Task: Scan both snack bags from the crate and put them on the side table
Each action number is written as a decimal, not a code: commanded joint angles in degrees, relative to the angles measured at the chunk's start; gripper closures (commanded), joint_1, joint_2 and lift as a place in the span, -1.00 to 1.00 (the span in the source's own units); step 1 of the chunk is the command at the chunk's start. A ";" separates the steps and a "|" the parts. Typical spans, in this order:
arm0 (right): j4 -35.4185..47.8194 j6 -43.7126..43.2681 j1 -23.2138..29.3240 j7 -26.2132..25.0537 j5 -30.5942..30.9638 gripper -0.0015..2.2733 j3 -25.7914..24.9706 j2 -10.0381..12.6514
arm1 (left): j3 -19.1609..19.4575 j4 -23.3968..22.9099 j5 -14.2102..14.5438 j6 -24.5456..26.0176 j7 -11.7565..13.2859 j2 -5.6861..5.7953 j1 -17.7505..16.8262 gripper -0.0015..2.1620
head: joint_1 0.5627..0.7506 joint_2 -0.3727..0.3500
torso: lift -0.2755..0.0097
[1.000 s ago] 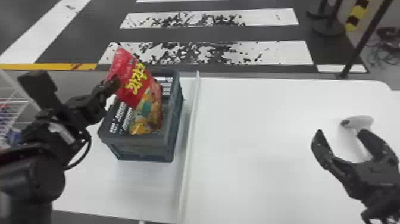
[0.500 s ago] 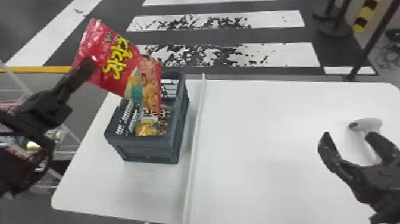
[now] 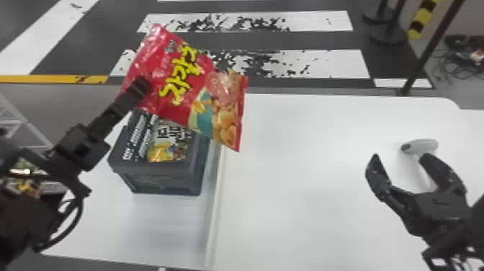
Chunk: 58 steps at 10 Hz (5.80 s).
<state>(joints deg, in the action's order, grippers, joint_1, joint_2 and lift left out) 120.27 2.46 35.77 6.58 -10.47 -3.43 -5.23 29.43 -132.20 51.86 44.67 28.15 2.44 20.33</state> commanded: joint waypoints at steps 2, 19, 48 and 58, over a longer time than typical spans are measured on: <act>0.05 -0.22 0.00 0.01 -0.25 -0.94 -0.17 -0.13 | -15.63 11.88 -6.42 -6.39 2.26 -0.33 -0.64 0.98 | 0.41 0.01 | 0.32; -1.27 3.47 -0.96 6.16 -4.91 -0.94 -2.54 0.05 | -38.13 10.91 -51.68 -35.74 -19.80 0.46 4.20 -0.93 | 0.41 -0.54 | 0.32; -47.23 63.06 -46.31 34.11 -23.63 0.98 -10.72 -10.15 | -26.79 4.85 -44.30 -43.13 -21.82 5.47 16.41 -0.92 | 0.41 0.06 | 0.32; 1.55 29.67 -21.18 0.97 31.48 0.98 12.31 -9.09 | -26.61 6.08 -44.21 -43.13 -21.82 4.95 15.89 -0.92 | 0.41 -0.10 | 0.32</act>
<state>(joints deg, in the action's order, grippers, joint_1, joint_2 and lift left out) 121.61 33.28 13.65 7.60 15.51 5.55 -13.75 2.81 -126.28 7.65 1.54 6.33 7.38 36.32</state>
